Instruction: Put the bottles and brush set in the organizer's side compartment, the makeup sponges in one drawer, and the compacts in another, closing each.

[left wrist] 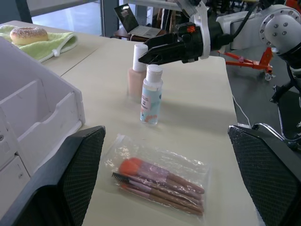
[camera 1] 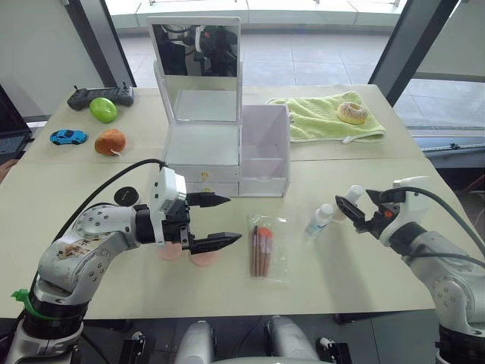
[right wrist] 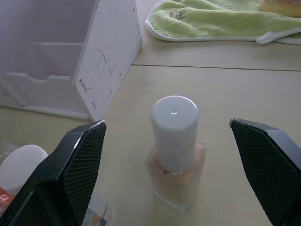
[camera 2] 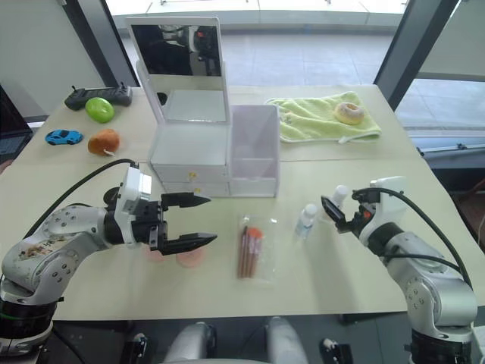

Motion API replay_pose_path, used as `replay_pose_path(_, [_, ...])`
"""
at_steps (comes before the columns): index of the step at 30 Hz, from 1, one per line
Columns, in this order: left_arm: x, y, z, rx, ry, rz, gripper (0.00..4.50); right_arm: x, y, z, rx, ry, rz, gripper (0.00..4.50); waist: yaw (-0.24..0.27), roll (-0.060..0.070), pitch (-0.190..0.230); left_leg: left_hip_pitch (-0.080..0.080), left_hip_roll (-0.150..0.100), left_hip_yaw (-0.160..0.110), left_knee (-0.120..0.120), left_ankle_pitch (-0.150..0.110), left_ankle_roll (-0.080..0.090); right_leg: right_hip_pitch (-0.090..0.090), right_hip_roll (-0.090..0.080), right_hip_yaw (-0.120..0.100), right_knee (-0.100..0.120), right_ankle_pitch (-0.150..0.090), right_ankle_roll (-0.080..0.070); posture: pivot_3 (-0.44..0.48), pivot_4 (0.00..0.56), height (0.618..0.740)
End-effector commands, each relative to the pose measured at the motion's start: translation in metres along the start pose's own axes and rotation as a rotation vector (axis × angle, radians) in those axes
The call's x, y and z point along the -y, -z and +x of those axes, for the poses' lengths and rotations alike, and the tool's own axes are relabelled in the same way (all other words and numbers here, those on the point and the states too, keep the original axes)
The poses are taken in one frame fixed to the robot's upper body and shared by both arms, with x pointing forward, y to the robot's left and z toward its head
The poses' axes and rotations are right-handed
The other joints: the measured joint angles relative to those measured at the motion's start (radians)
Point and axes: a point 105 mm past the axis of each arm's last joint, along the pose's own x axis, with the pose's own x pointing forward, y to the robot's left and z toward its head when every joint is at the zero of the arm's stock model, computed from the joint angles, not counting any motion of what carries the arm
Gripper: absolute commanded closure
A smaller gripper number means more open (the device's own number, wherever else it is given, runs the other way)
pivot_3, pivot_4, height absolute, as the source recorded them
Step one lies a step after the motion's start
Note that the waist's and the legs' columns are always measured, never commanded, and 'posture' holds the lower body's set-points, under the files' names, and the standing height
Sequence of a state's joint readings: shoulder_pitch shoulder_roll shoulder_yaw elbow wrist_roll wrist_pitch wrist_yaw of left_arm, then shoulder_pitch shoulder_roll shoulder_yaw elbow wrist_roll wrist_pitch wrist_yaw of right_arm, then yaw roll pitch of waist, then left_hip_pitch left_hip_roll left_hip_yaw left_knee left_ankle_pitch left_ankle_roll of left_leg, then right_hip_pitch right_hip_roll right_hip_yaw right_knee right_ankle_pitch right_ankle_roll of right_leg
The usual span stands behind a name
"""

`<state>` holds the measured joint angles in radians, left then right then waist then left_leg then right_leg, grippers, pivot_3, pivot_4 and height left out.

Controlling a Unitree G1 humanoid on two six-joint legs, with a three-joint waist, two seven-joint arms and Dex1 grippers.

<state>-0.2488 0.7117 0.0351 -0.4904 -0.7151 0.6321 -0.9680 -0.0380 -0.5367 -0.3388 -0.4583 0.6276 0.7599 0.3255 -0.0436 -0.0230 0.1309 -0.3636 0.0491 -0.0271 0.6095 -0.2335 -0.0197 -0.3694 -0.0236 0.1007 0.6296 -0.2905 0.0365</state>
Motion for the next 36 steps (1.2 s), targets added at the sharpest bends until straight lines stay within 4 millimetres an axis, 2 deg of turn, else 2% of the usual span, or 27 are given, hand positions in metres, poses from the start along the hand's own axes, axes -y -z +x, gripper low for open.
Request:
replay_pose_path(1, [0.003,-0.009,0.003,0.028,0.009,0.035,0.0,-0.001,-0.015,0.001,0.067,-0.006,-0.026,0.03,0.0,0.0,0.0,0.0,0.0,0.0,0.0,0.0,0.0,0.0,0.0,0.0,0.0,0.0,0.0,0.0,0.15,0.74])
replay_pose_path(7, [0.004,-0.009,0.005,0.027,0.013,0.035,0.0,-0.003,-0.018,0.003,0.094,-0.024,-0.019,0.03,0.001,0.0,0.0,0.0,0.0,0.0,0.0,0.0,0.0,0.0,0.0,0.0,0.0,0.0,0.0,0.0,0.15,0.74])
replay_pose_path(8, [0.004,-0.01,0.005,0.027,0.014,0.035,0.0,-0.004,-0.019,0.003,0.1,-0.027,-0.018,0.2,0.001,0.0,0.0,0.0,0.0,0.0,0.0,0.0,0.0,0.0,0.0,0.0,0.0,0.0,0.0,0.0,0.15,0.74])
replay_pose_path(10, [0.005,-0.011,0.006,0.026,0.016,0.036,0.0,-0.004,-0.02,0.003,0.104,-0.03,-0.018,0.61,0.001,0.0,0.0,0.0,0.0,0.0,0.0,0.0,0.0,0.0,0.0,0.0,0.0,0.0,0.0,0.0,0.15,0.74])
replay_pose_path(18, [0.007,-0.019,0.01,0.026,0.016,0.044,0.0,-0.005,-0.017,0.003,0.1,-0.033,-0.02,3.35,0.001,0.0,0.0,0.0,0.0,0.0,0.0,0.0,0.0,0.0,0.0,0.0,0.0,0.0,0.0,0.0,0.15,0.74])
replay_pose_path(19, [0.007,-0.02,0.01,0.027,0.016,0.045,0.0,-0.005,-0.017,0.003,0.101,-0.035,-0.02,3.53,0.001,0.0,0.0,0.0,0.0,0.0,0.0,0.0,0.0,0.0,0.0,0.0,0.0,0.0,0.0,0.0,0.15,0.74])
replay_pose_path(28, [0.001,-0.021,0.009,0.027,0.001,0.044,0.0,-0.01,-0.024,0.003,0.116,-0.058,-0.038,3.53,0.001,0.0,0.0,0.0,0.0,0.0,0.0,0.0,0.0,0.0,0.0,0.0,0.0,0.0,0.0,0.0,0.15,0.74])
replay_pose_path(34, [-0.002,-0.02,0.01,0.029,-0.011,0.043,0.0,-0.032,-0.066,0.008,0.2,-0.161,-0.098,3.53,-0.002,0.002,0.001,0.0,0.0,0.0,0.0,0.0,0.0,0.0,0.0,0.0,0.0,0.0,0.0,0.0,0.15,0.74])
replay_pose_path(36, [-0.004,-0.02,0.01,0.034,-0.022,0.041,0.0,-0.046,-0.088,0.014,0.226,-0.223,-0.114,3.53,-0.003,0.002,0.002,0.0,0.0,-0.001,0.0,0.0,0.0,0.0,0.001,0.0,0.0,0.0,0.0,0.0,0.15,0.74])
